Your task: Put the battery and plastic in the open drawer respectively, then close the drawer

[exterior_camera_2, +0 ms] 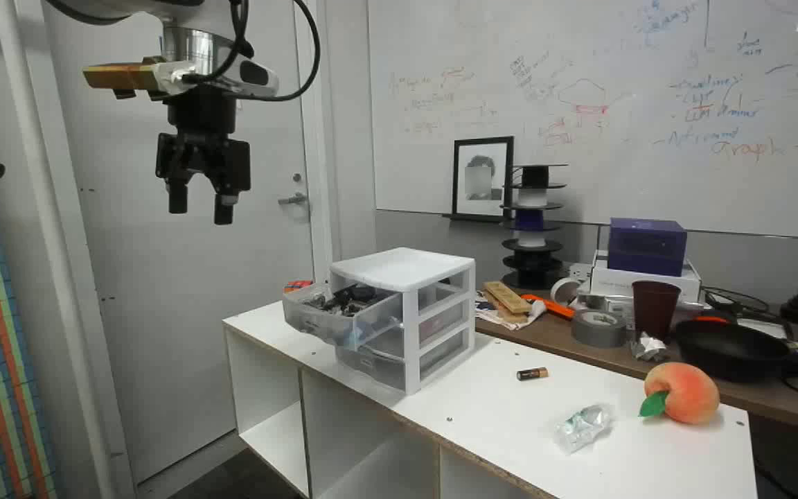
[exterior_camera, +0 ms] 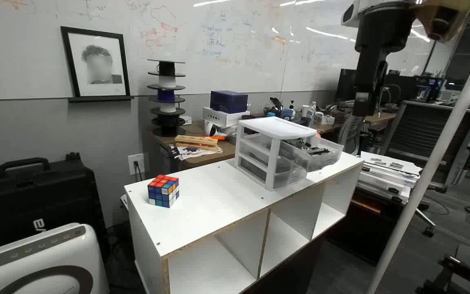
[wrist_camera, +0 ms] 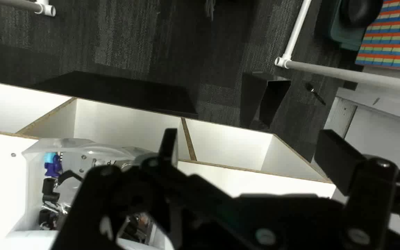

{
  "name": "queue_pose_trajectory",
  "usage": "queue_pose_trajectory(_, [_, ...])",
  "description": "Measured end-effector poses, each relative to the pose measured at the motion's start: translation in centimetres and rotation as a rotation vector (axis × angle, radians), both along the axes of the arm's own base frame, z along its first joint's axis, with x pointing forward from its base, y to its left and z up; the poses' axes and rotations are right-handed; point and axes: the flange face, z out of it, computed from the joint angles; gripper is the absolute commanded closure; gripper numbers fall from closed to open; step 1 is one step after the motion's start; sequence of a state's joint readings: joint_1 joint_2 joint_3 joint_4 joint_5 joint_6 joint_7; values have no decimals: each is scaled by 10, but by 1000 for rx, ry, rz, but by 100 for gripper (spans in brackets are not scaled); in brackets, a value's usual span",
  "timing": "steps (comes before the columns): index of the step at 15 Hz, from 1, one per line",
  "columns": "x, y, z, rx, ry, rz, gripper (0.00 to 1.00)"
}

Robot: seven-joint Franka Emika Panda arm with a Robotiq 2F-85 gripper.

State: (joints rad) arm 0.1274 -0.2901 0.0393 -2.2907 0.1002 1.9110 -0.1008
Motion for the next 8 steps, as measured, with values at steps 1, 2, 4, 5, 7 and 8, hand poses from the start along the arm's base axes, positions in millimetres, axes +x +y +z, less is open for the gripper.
queue_pose_trajectory(1, [1, 0, 2, 1, -4, 0, 0])
queue_pose_trajectory(2, [1, 0, 4, 1, -9, 0, 0])
queue_pose_trajectory(4, [1, 0, 6, 2, -13, 0, 0])
queue_pose_trajectory(5, [1, 0, 6, 2, -13, 0, 0])
queue_pose_trajectory(7, [1, 0, 6, 2, -13, 0, 0])
queue_pose_trajectory(8, [1, 0, 6, 2, -13, 0, 0])
